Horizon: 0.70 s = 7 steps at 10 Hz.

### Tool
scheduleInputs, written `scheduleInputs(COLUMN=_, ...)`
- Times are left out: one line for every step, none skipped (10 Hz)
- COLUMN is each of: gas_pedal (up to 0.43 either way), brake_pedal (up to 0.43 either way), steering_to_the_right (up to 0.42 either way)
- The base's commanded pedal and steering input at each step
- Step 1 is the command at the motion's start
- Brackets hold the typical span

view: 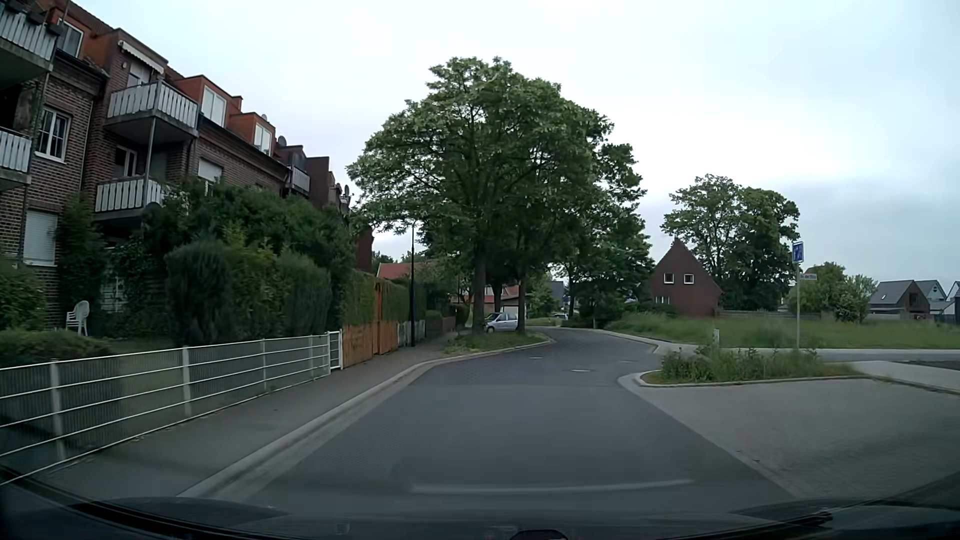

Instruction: Follow the waypoints while adhering to traffic rules and regulations

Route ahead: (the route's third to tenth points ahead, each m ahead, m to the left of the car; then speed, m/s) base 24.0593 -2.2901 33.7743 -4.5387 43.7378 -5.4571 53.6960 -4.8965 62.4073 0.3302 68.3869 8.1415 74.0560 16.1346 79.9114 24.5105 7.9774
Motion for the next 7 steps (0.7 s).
scheduleInputs(gas_pedal=0.118, brake_pedal=0.000, steering_to_the_right=0.031)
scheduleInputs(gas_pedal=0.118, brake_pedal=0.000, steering_to_the_right=0.033)
scheduleInputs(gas_pedal=0.118, brake_pedal=0.000, steering_to_the_right=0.034)
scheduleInputs(gas_pedal=0.130, brake_pedal=0.000, steering_to_the_right=0.038)
scheduleInputs(gas_pedal=0.130, brake_pedal=0.000, steering_to_the_right=0.041)
scheduleInputs(gas_pedal=0.130, brake_pedal=0.000, steering_to_the_right=0.045)
scheduleInputs(gas_pedal=0.130, brake_pedal=0.000, steering_to_the_right=0.049)
